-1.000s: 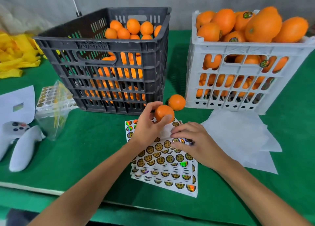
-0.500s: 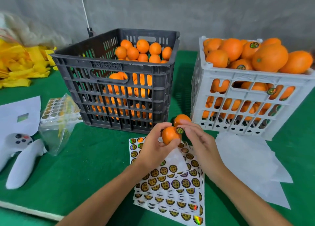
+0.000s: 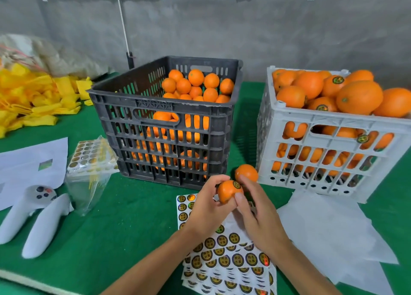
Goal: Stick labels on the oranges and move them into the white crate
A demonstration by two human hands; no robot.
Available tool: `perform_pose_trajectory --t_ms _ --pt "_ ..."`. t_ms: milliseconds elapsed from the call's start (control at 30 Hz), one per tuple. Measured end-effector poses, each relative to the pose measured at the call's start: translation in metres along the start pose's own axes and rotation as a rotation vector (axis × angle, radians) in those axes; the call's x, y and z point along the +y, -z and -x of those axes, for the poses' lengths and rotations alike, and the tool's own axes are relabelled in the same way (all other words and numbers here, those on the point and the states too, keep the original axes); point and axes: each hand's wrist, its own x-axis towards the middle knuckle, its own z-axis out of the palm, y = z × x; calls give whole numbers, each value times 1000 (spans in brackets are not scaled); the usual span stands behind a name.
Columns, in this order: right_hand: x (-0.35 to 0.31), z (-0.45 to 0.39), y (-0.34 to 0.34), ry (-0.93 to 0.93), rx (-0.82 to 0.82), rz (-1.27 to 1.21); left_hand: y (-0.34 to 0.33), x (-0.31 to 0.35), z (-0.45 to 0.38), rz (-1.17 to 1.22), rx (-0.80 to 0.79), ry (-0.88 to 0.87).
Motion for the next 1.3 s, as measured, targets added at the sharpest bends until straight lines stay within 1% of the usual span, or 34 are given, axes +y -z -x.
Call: perform_pose_trajectory --t_ms 67,100,233,333,433,500,567,667,767,833,900,967,1033,1100,1167,1200,1233,1267,1300 --pt "-2 1 0 107 -11 139 1 0 -1 4 -9 8" --pt "-3 0 1 126 -19 177 1 0 -2 -1 -8 9" --pt "-12 1 3 132 -36 229 2 9 0 -21 -5 21" --pt "-23 7 15 229 -28 278 -1 26 9 37 18 6" --pt "-39 -6 47 391 84 306 -4 71 -3 70 20 -102" --pt "-56 -30 80 461 214 353 -12 113 -24 119 -35 -166" --pt "-70 -60 118 498 345 455 -29 153 -53 141 -73 -228" --pt "-87 -104 173 480 478 619 -60 205 -109 99 -102 -318" --pt "-90 -145 219 427 567 800 -83 246 -171 -2 -199 -353" --pt "-84 -171 241 364 531 850 -91 263 -201 -104 -262 -317" --pt "-77 -196 258 264 447 885 -92 268 -224 -223 -280 -285" --pt "-72 -216 267 161 374 980 -83 267 -242 -332 -251 -260" --pt "-73 -226 264 125 334 1042 -65 261 -256 -442 -178 -233" --pt "-85 -232 244 193 355 954 -38 252 -266 -577 -112 -196" --pt "-106 -236 210 290 371 759 -1 242 -274 -774 -108 -133" --pt "-118 -239 190 314 350 640 18 238 -277 -890 -140 -58" --pt "-130 -243 170 296 291 521 38 237 -279 -995 -190 49" --pt "-140 -248 149 245 204 404 58 237 -281 -1069 -243 181" --pt "-149 -254 130 191 111 300 75 237 -282 -1080 -287 313"
